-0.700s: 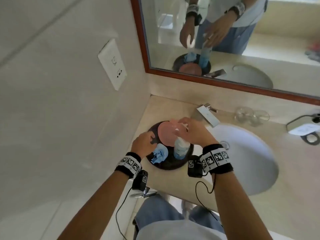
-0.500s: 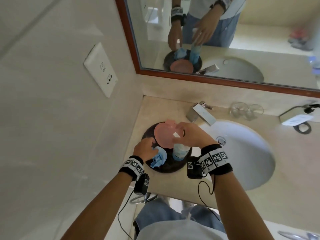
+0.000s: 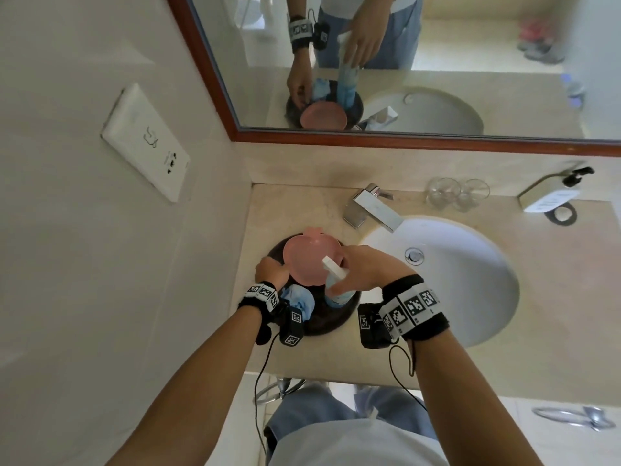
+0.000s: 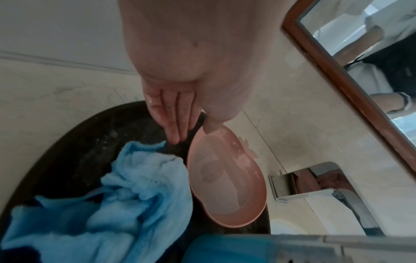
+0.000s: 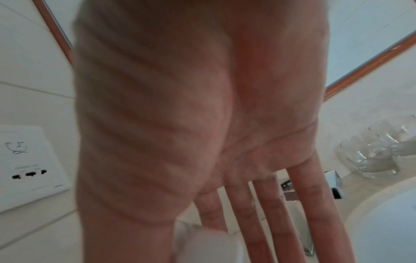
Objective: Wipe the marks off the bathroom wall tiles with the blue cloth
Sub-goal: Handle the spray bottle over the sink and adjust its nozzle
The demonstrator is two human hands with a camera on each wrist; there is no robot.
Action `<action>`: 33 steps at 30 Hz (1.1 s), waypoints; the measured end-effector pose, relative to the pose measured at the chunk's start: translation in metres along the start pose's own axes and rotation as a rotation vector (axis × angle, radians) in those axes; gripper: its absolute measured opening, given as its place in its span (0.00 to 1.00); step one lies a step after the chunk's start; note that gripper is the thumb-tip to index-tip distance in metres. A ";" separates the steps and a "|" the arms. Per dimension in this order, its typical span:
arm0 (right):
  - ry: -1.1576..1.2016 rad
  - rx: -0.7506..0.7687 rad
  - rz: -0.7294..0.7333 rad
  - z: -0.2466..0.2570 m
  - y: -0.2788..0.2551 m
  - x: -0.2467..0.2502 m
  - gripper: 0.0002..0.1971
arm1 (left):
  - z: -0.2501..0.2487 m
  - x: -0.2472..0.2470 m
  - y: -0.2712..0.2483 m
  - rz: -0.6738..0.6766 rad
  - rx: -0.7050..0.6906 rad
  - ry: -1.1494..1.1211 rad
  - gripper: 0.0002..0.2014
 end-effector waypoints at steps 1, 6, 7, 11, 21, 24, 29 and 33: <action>-0.001 -0.004 -0.014 -0.001 -0.001 0.000 0.36 | 0.002 -0.002 0.003 0.006 0.023 -0.027 0.14; 0.028 -0.002 -0.157 -0.006 -0.003 0.007 0.23 | 0.015 -0.009 0.024 0.018 0.083 -0.073 0.10; 0.031 0.005 -0.190 -0.005 -0.005 0.009 0.19 | 0.016 -0.009 0.024 0.020 0.084 -0.077 0.09; 0.033 0.029 -0.285 -0.001 -0.014 0.013 0.13 | 0.012 -0.009 0.020 0.029 0.076 -0.076 0.09; 0.087 0.024 -0.394 -0.008 -0.033 0.011 0.10 | 0.005 -0.002 0.008 -0.024 0.031 -0.092 0.16; 0.151 0.027 -0.478 -0.013 -0.044 0.017 0.08 | 0.003 0.003 0.004 -0.048 0.004 -0.109 0.17; 0.295 0.052 -0.662 -0.024 -0.069 0.028 0.11 | -0.003 0.004 0.001 -0.011 -0.039 -0.098 0.11; 0.405 0.087 -0.814 -0.037 -0.088 0.034 0.07 | -0.015 0.005 -0.010 -0.043 -0.057 -0.132 0.08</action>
Point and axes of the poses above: each hand's wrist, its own y-axis towards the middle knuckle, its own x-axis out of the back of the hand, z = x × y, the point moved 6 cm from there along y, towards the middle knuckle, and after that the axes turned 15 degrees about z, right-handed, at the moved point
